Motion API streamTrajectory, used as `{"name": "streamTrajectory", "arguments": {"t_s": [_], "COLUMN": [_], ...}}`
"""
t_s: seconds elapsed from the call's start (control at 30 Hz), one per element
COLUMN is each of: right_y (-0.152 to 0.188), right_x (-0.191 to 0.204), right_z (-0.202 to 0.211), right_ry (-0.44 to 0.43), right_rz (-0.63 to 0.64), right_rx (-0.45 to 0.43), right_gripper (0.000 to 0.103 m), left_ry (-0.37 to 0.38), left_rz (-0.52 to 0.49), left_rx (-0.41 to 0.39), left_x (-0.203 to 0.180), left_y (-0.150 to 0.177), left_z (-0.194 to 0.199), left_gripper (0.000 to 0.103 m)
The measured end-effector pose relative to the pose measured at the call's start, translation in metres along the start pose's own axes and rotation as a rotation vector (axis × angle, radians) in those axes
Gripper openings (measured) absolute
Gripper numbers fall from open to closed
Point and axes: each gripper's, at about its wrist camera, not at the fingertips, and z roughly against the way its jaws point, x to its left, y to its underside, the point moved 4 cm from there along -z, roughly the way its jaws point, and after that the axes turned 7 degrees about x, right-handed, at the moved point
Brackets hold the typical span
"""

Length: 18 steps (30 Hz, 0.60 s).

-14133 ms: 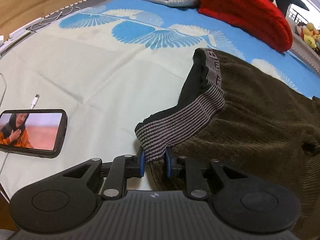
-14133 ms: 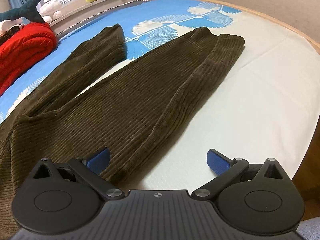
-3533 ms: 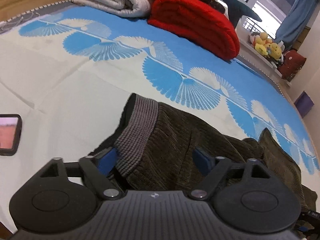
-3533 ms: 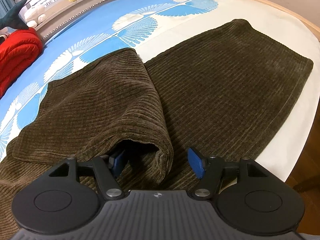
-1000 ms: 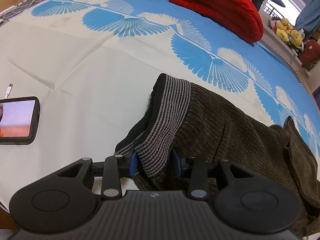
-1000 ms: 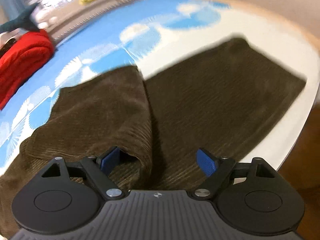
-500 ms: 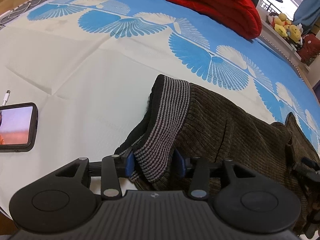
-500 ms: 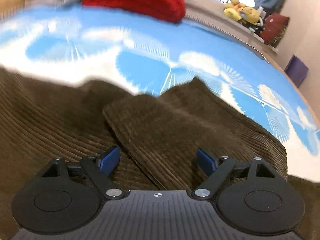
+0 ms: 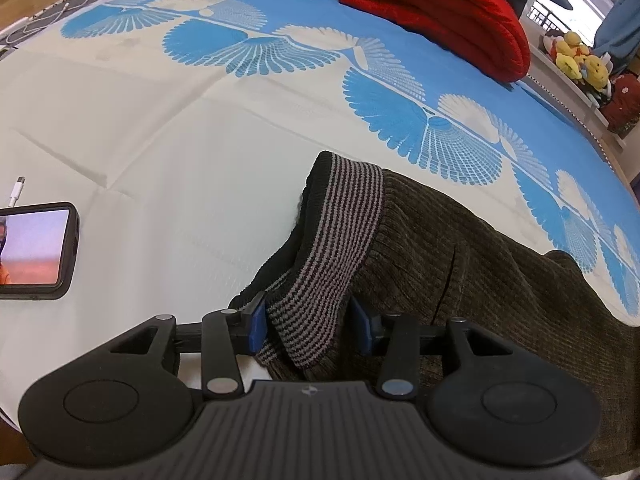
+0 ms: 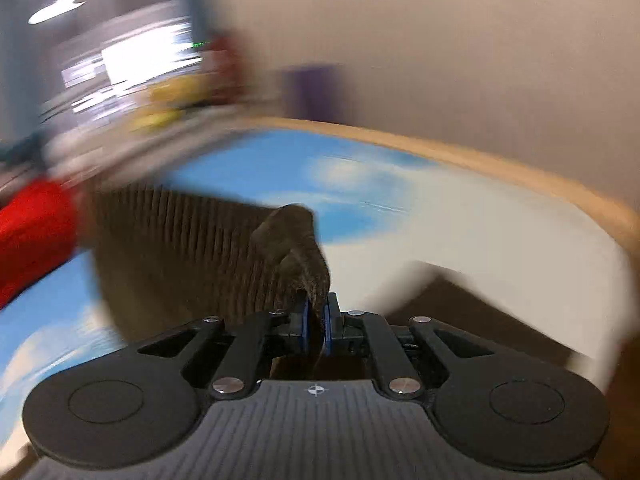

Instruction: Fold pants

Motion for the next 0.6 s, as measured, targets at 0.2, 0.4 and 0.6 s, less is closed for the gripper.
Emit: {"name": "streamTrajectory", "arguments": {"t_s": [0.2, 0.4, 0.6], "right_y": [0.059, 0.043, -0.021], "right_x": [-0.16, -0.154, -0.121], "right_z": [-0.058, -0.057, -0.031], "right_ry": [0.043, 0.036, -0.003], "right_rz": [-0.371, -0.348, -0.248], "right_rx": [0.131, 0.129, 0.075], "right_gripper": [0.007, 0.007, 0.006], "left_ry": [-0.039, -0.043, -0.015], "left_rz": [0.002, 0.019, 0.051], "left_rx": [-0.001, 0.023, 0.038], "left_x": [-0.006, -0.006, 0.004], "left_y": [-0.001, -0.009, -0.011], "left_z": [-0.002, 0.001, 0.006], "left_gripper": [0.053, 0.053, 0.047]}}
